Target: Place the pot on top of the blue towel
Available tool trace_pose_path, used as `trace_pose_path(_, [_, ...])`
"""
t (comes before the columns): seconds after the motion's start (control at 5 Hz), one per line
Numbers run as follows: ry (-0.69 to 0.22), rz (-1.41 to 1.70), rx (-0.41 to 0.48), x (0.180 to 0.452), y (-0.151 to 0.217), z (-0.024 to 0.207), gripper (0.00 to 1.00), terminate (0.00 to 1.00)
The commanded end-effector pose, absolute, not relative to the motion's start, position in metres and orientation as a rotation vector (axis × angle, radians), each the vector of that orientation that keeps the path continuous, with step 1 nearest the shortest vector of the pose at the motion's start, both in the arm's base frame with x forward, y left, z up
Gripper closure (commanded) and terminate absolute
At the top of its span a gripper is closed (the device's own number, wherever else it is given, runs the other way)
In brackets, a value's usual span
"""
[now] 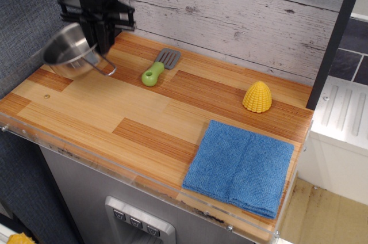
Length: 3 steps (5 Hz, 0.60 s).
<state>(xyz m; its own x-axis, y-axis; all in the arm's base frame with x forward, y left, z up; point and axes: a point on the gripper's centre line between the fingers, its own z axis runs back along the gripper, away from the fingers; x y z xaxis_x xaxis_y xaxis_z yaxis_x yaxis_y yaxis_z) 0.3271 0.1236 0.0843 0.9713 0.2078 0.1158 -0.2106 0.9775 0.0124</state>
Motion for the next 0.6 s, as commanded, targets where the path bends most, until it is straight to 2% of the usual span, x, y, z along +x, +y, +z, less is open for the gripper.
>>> trace_pose_path(0.0, [-0.292, 0.002, -0.016, 0.308, 0.031, 0.116, 1.0, 0.0])
trace_pose_path(0.2, [-0.285, -0.142, -0.011, 0.298, -0.017, 0.101, 1.0, 0.0])
trace_pose_path(0.4, [-0.27, -0.257, 0.03, 0.288, -0.065, 0.088, 1.0, 0.0])
